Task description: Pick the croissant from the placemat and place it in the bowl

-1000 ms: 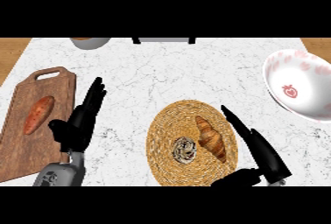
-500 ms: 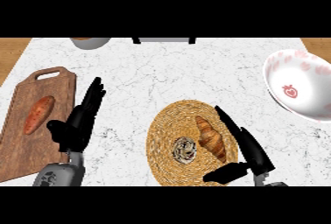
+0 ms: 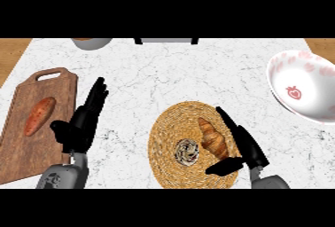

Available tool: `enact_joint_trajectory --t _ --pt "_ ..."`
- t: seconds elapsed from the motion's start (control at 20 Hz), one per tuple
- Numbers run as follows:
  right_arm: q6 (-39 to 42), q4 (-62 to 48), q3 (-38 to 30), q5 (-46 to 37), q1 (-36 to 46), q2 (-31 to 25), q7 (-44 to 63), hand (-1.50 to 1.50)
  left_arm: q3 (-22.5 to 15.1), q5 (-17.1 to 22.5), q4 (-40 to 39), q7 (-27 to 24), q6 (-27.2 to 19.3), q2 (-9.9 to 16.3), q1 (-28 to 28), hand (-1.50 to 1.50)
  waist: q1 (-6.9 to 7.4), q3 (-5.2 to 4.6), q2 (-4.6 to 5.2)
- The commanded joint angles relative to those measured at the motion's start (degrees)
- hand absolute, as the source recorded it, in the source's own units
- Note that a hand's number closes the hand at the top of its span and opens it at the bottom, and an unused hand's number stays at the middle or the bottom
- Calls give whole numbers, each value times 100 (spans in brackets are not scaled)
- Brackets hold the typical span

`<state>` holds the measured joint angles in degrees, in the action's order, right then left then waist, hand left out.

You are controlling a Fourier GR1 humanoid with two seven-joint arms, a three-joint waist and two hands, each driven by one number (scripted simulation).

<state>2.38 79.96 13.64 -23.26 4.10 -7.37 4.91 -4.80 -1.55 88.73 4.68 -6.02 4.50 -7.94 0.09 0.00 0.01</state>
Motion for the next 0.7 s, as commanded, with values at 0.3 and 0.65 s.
enact_joint_trajectory --t 0.3,0.65 --pt "177 -823 505 -717 534 228 -626 150 285 32 -161 35 186 80 -201 0 29 1 11" --pt "168 -1040 397 -818 342 169 -1302 150 368 40 -386 -433 367 81 53 0 2 0 4"
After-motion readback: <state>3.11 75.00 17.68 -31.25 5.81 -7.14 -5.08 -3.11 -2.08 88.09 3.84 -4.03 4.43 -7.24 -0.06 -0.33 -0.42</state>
